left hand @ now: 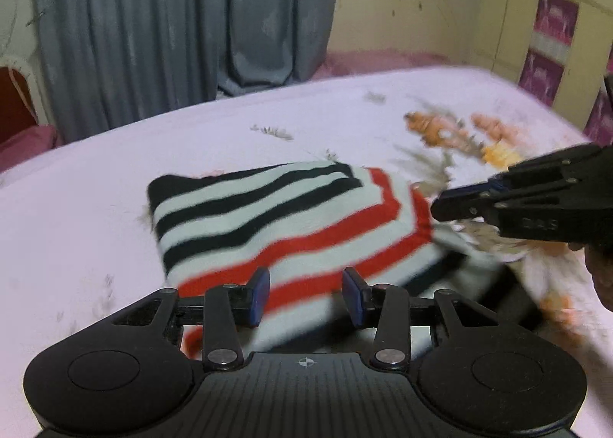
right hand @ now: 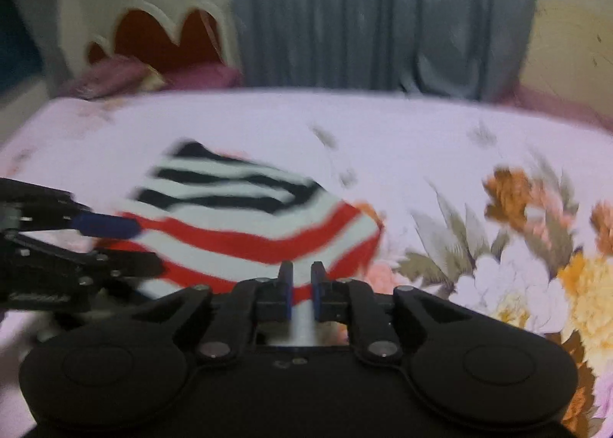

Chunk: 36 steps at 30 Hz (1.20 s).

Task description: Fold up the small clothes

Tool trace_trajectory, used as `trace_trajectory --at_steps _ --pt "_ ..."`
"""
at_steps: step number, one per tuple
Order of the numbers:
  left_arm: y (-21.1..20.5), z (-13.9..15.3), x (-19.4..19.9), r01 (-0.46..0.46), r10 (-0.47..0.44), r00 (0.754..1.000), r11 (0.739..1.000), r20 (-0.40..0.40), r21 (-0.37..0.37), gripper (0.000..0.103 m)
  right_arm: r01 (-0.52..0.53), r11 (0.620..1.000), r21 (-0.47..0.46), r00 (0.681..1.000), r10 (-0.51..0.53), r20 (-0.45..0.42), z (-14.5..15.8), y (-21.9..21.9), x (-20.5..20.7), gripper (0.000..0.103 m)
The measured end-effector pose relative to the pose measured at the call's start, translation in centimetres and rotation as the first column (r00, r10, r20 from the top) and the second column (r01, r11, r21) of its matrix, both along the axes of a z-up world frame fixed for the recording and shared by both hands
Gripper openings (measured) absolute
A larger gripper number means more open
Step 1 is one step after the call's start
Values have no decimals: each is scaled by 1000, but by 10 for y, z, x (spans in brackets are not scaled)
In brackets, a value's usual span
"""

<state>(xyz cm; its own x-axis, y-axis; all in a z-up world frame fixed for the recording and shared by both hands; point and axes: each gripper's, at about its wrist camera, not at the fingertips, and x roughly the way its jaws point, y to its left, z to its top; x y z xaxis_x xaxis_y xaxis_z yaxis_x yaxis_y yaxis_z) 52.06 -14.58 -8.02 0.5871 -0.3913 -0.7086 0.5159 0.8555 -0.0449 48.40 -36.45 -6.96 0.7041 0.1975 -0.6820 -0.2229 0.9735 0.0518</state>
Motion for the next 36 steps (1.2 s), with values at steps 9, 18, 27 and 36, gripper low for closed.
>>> trace_trajectory --at_steps 9,18,27,36 --pt "38 -25 -74 -31 31 998 1000 -61 -2 41 -155 968 -198 986 138 -98 -19 32 -72 0" --pt "44 -33 -83 -58 58 997 998 -57 -1 41 -109 971 -214 988 82 -130 -39 20 -77 5" --pt "53 -26 -106 -117 117 991 993 -63 9 41 -108 989 -104 991 116 72 9 21 -104 13" --pt "46 -39 -112 -138 141 989 989 -51 51 41 -143 976 -164 986 125 -114 -43 30 -82 7"
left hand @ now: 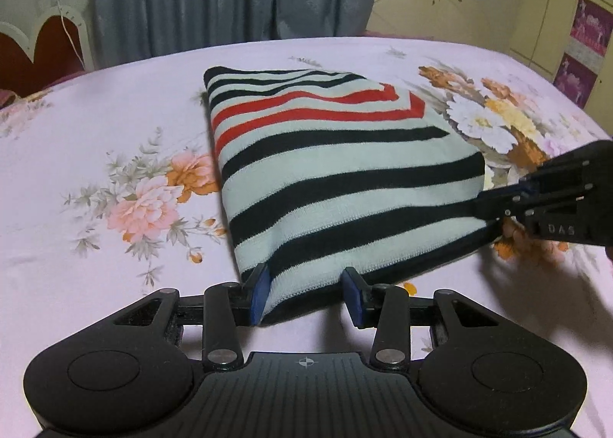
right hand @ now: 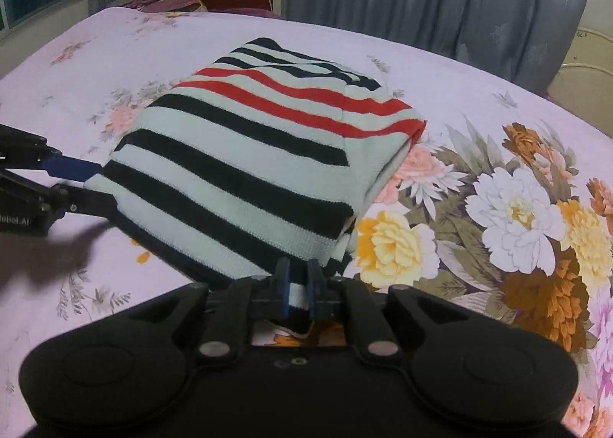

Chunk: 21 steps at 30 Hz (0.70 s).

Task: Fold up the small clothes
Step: 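Grasp the end of the folded sweater with both tools and lift it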

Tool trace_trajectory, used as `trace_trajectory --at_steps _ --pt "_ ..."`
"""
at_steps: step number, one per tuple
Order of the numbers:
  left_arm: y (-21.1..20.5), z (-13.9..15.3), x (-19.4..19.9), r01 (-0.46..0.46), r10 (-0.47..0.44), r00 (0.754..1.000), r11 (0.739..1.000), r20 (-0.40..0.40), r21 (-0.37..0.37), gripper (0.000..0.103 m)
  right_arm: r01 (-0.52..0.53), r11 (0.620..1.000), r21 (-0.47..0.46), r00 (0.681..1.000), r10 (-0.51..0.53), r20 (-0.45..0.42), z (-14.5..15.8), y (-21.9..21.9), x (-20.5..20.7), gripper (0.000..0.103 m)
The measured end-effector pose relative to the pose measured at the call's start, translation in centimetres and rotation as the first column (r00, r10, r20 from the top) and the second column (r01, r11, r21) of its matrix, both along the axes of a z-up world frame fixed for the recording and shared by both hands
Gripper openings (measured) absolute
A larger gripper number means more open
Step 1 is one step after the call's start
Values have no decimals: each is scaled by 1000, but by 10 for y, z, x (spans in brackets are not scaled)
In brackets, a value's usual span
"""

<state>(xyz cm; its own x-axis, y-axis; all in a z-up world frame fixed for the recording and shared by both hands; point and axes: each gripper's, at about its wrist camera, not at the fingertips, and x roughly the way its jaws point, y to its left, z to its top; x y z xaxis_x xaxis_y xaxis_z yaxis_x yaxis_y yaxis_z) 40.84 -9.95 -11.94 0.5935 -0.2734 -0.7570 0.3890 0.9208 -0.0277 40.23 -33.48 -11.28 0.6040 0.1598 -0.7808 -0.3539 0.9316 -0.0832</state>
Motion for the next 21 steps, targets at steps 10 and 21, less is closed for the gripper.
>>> trace_trajectory --at_steps 10,21 --pt "22 35 -5 -135 141 986 989 92 -67 79 74 971 226 993 -92 70 44 -33 -11 58" --pt "37 6 82 -244 221 968 938 -117 -248 82 396 676 621 917 -251 -312 -17 -113 80 59"
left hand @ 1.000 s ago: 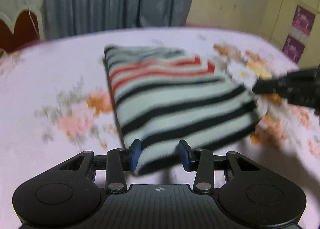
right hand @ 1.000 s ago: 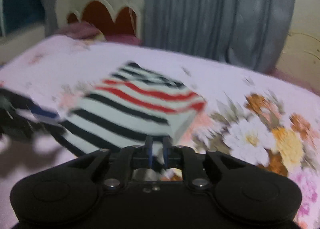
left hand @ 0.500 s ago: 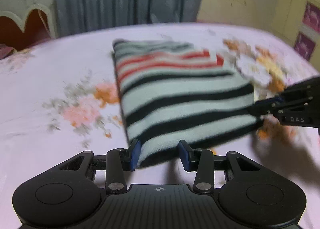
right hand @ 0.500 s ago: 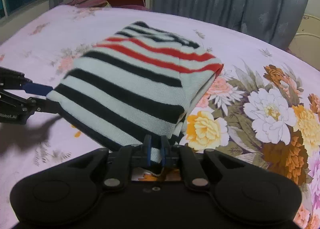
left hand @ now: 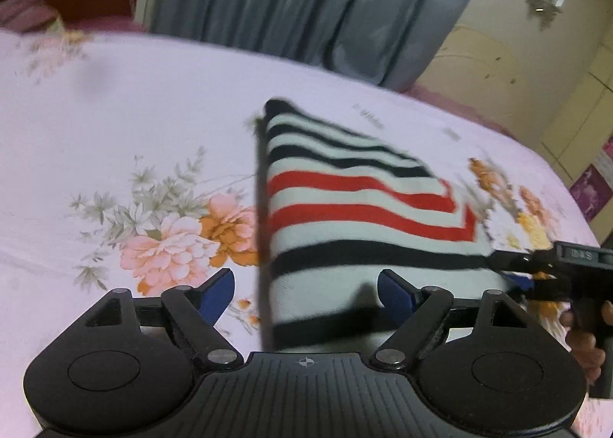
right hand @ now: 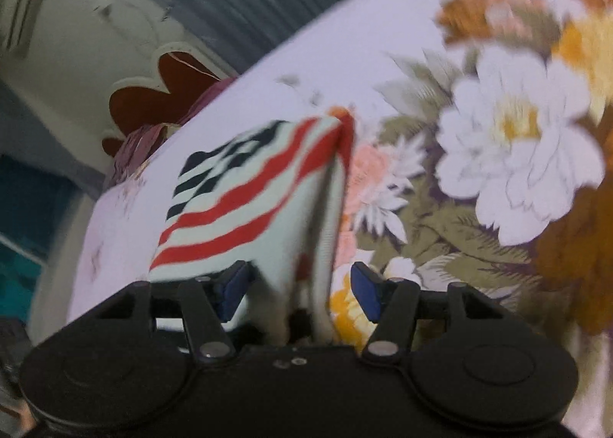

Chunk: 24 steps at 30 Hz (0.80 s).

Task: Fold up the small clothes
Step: 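Grasp the end of the folded sweater with both tools and lift it, then fold the lifted end over onto the other half and open both tools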

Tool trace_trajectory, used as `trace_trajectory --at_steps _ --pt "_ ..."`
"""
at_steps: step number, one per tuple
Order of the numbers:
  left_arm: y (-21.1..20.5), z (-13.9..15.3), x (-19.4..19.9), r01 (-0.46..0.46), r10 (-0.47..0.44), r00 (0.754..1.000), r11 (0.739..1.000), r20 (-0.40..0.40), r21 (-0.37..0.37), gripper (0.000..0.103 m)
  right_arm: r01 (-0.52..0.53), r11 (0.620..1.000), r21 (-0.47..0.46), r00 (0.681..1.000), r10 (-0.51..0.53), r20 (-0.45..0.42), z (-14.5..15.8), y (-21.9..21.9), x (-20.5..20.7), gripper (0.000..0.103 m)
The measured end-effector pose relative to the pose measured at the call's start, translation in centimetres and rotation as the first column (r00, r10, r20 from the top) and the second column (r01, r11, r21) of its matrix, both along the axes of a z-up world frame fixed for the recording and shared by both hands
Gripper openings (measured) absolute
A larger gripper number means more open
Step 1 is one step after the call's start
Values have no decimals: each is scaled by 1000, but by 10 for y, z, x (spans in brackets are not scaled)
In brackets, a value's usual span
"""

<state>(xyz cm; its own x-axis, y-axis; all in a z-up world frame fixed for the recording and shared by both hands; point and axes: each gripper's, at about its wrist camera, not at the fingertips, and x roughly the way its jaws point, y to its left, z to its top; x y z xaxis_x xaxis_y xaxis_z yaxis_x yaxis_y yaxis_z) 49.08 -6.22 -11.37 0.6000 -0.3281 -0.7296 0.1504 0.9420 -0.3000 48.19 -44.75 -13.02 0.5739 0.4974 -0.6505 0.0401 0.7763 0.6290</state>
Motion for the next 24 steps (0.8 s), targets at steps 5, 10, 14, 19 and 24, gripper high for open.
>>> trace_trajectory --at_steps 5,10,14,19,24 --pt "4 -23 23 -22 12 996 992 -84 -122 82 -15 993 119 1000 18 -24 -19 -6 11 62" --pt "-5 -33 37 -8 -14 992 984 -122 -177 82 -58 990 129 998 62 -28 -24 15 21 61" --pt "-15 -31 45 19 -38 992 987 -119 -158 77 -70 993 89 997 73 -25 -17 20 27 54" --pt "-25 -32 51 31 -49 991 989 -125 -144 76 -58 997 54 998 60 -20 -14 22 29 57" --pt "-37 -24 50 64 -71 993 995 -92 -70 62 -129 975 -181 991 131 -1 3 60 37 46"
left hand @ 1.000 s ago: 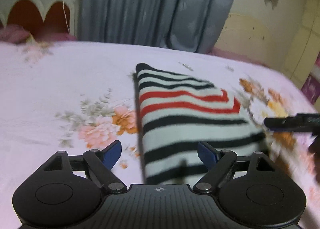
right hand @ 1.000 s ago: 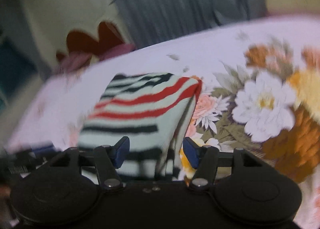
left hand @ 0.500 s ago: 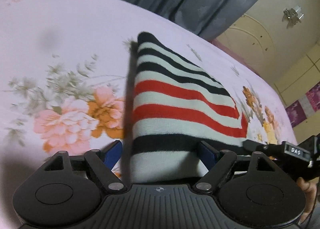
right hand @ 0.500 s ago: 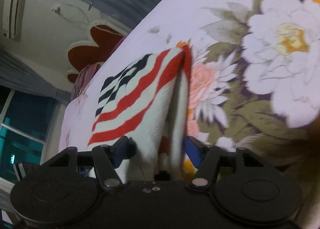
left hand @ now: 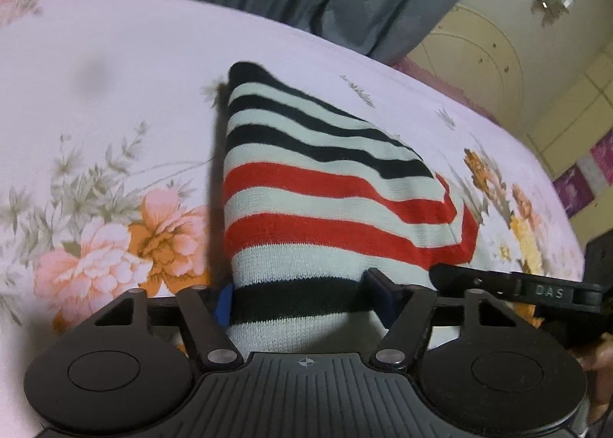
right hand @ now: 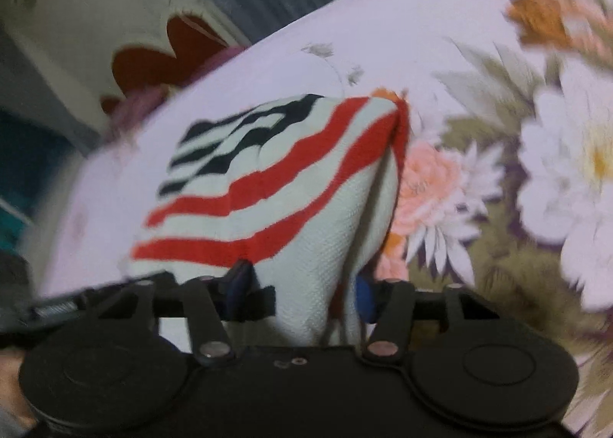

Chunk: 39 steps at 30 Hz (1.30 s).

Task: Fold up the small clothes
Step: 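Fold the lifted end over onto the other half and open both tools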

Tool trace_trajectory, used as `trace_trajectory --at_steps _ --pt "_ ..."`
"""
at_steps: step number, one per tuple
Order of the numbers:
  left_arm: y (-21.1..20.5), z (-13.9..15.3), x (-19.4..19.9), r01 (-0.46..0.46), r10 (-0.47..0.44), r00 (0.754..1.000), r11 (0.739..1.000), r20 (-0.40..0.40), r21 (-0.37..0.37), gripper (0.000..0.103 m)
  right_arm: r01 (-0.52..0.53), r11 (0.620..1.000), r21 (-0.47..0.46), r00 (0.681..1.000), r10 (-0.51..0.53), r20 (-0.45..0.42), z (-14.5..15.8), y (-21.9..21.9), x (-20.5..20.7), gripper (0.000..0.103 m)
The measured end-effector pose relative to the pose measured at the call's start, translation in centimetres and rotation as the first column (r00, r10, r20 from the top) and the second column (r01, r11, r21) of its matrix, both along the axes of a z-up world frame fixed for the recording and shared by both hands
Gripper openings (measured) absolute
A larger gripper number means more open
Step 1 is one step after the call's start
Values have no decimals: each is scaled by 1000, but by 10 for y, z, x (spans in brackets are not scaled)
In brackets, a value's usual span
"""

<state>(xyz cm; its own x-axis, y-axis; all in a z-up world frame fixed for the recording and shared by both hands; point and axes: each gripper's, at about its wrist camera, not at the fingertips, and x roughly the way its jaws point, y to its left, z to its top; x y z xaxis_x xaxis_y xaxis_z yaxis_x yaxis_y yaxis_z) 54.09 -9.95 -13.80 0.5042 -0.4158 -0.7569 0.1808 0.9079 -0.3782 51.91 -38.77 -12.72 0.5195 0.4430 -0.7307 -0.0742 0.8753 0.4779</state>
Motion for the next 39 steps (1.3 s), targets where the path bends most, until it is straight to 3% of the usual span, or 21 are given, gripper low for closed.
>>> trace_trajectory --at_steps 3,7,11,20,29,33,34,36,37,39 --pt "-9 13 -4 28 -30 998 998 49 58 53 -13 997 -79 999 16 41 12 13 -5 35" --pt "-22 34 -15 82 -100 988 985 117 150 50 -18 977 -211 991 46 128 36 35 -22 33" --pt "-25 60 -26 113 -152 973 970 175 216 50 -26 958 -287 977 86 198 61 64 -34 32" --pt "-23 86 -33 74 -140 958 964 250 254 50 -57 945 -322 950 151 273 79 147 -32 32" --pt "-18 46 -26 -9 -49 975 966 216 257 50 -168 932 -320 930 258 263 63 260 -22 32" --pt "18 23 -23 -11 -32 985 969 170 247 51 -205 925 -319 932 284 225 47 294 -18 32" --pt "19 14 -22 -10 -29 987 971 155 240 52 -209 920 -331 936 285 204 39 299 -15 32" --pt "30 -10 -18 -17 -7 994 974 107 227 69 -204 911 -359 950 272 150 22 303 -10 32" --pt "36 -22 -20 -25 4 994 980 105 199 72 -190 906 -378 961 250 117 8 301 -6 33" --pt "43 -32 -28 -49 36 994 991 103 124 72 -152 933 -326 975 196 107 -6 289 -4 34"
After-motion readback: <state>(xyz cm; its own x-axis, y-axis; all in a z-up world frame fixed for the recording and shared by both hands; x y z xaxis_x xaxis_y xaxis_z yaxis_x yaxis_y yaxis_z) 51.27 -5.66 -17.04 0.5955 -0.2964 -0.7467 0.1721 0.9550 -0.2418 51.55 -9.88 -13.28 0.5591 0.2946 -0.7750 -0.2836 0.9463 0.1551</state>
